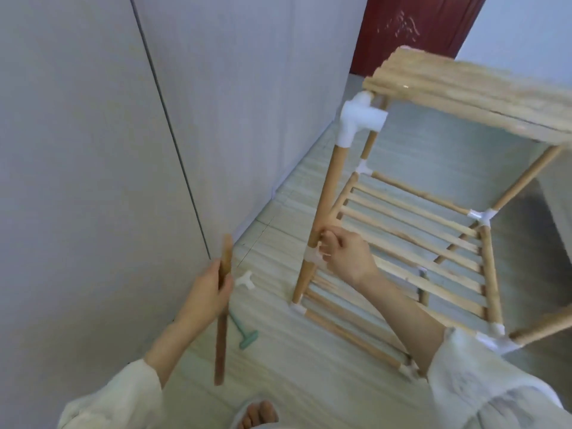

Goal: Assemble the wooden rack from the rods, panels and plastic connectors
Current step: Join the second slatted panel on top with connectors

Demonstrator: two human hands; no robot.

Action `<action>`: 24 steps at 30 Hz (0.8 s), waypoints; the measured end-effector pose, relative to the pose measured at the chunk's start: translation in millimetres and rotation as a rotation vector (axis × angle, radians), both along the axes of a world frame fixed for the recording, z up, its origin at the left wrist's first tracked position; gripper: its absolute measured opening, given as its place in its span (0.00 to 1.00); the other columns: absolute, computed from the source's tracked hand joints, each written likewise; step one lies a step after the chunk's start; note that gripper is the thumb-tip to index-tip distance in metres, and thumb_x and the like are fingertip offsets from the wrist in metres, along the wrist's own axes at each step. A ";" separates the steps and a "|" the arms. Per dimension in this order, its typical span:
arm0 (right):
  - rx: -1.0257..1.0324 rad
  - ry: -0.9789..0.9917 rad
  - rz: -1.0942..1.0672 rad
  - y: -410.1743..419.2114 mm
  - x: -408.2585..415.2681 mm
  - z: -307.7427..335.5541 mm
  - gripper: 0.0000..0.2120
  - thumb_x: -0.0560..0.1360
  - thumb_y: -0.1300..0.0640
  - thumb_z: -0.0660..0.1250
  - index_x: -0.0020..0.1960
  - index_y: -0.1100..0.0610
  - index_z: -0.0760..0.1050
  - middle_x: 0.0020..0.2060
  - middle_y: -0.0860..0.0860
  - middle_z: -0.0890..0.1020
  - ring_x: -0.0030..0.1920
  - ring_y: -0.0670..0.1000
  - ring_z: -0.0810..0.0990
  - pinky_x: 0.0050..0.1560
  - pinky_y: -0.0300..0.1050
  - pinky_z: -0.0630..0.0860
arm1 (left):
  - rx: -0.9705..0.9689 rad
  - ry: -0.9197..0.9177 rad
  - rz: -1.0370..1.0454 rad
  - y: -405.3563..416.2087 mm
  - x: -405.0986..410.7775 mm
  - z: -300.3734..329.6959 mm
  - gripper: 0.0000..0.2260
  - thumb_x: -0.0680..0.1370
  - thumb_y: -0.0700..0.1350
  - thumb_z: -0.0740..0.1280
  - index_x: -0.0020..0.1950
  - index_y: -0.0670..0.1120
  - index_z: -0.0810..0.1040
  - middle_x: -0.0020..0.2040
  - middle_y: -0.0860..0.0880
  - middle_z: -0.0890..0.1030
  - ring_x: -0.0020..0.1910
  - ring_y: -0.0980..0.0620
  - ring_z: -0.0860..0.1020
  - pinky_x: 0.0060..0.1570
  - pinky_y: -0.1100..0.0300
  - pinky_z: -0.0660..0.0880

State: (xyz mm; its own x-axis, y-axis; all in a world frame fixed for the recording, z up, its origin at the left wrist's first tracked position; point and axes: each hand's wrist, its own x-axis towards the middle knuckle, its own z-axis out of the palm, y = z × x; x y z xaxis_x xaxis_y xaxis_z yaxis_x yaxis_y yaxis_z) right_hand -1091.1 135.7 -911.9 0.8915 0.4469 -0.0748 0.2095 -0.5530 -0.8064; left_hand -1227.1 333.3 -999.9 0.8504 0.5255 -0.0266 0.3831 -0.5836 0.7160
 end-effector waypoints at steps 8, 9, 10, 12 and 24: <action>-0.084 -0.115 0.147 -68.0 -49.5 79.8 0.14 0.79 0.46 0.58 0.51 0.51 0.79 0.46 0.47 0.83 0.49 0.47 0.79 0.52 0.43 0.73 | -0.717 -0.657 0.010 -71.8 11.1 182.7 0.04 0.79 0.38 0.62 0.52 0.38 0.72 0.45 0.44 0.78 0.41 0.51 0.82 0.43 0.62 0.80; -0.105 -0.167 0.185 -77.5 -54.2 89.3 0.09 0.78 0.45 0.60 0.47 0.47 0.77 0.42 0.44 0.81 0.45 0.45 0.78 0.48 0.42 0.72 | -0.784 -0.689 -0.024 -84.3 9.6 196.2 0.04 0.79 0.38 0.62 0.52 0.38 0.72 0.45 0.43 0.77 0.42 0.51 0.82 0.45 0.59 0.80; -0.116 -0.219 0.215 -86.7 -58.5 98.2 0.06 0.77 0.46 0.62 0.42 0.44 0.73 0.37 0.43 0.77 0.40 0.43 0.76 0.43 0.40 0.71 | -0.845 -0.709 -0.055 -95.8 8.6 206.9 0.03 0.78 0.37 0.63 0.50 0.39 0.72 0.44 0.43 0.77 0.42 0.50 0.82 0.47 0.57 0.80; -0.153 -0.348 0.223 -103.3 -63.1 113.0 0.06 0.78 0.48 0.62 0.43 0.47 0.71 0.34 0.45 0.75 0.37 0.47 0.75 0.38 0.43 0.68 | -0.966 -0.729 -0.105 -117.5 8.6 225.5 0.02 0.78 0.36 0.63 0.47 0.41 0.71 0.43 0.43 0.78 0.42 0.49 0.83 0.49 0.53 0.80; -0.134 -0.848 -0.098 -159.5 -37.5 142.1 0.26 0.73 0.36 0.49 0.56 0.49 0.76 0.37 0.41 0.74 0.42 0.51 0.79 0.39 0.44 0.67 | -0.959 -0.724 -0.171 -177.5 49.1 270.4 0.07 0.78 0.42 0.64 0.50 0.39 0.77 0.46 0.42 0.81 0.47 0.49 0.81 0.42 0.63 0.79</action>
